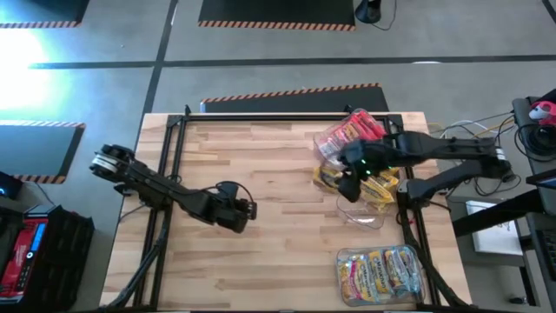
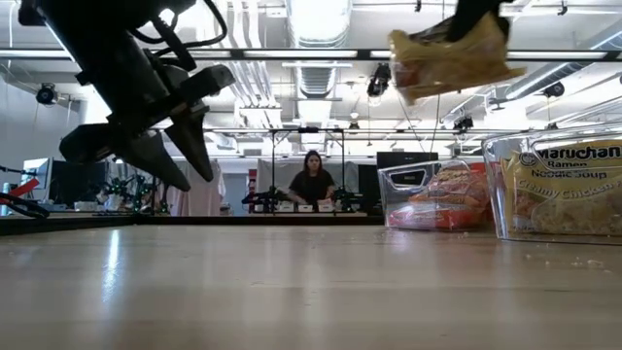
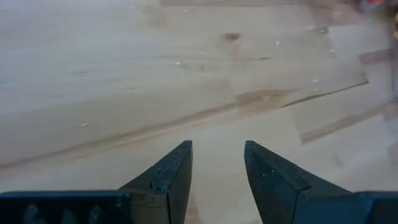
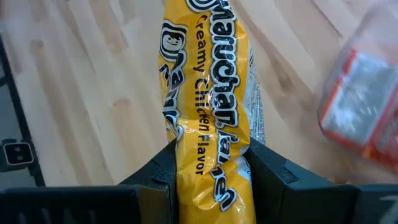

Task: Sort Maruchan noodles
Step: Put the yellow noodle pack into the middle transparent bin

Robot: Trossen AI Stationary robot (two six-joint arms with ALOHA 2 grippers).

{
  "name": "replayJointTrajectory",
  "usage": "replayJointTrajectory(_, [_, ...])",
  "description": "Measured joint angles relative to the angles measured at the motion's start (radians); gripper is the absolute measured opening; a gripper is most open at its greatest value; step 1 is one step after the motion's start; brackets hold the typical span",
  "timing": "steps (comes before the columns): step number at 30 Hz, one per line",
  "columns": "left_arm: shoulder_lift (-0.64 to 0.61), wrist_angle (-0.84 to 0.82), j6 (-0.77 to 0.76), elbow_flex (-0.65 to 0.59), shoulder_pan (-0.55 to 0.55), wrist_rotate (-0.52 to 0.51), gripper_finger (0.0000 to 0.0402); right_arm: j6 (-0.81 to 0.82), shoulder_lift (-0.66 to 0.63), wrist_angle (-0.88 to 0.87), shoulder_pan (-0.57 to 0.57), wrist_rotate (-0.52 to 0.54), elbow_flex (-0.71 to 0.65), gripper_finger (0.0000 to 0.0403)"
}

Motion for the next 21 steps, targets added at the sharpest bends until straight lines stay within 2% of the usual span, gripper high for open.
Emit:
replayJointTrajectory(8, [-0.031,0.122,0.055,-0.058,0.0,-0.012,0.0131,0.245,-0.07,-0.07,0.188,0.118,-0.073,0.0116])
replayJointTrajectory(15, [-0.033,0.125,0.154,-0.021,0.0,-0.011,0.0131,0.483,-0.113,-0.072,0.337,0.128,-0.215,0.0116])
replayJointTrajectory(21, [-0.033,0.122,0.159,-0.021,0.002,-0.011,0.0131,0.624,-0.147,-0.071,0.427,0.166,-0.277,0.0116])
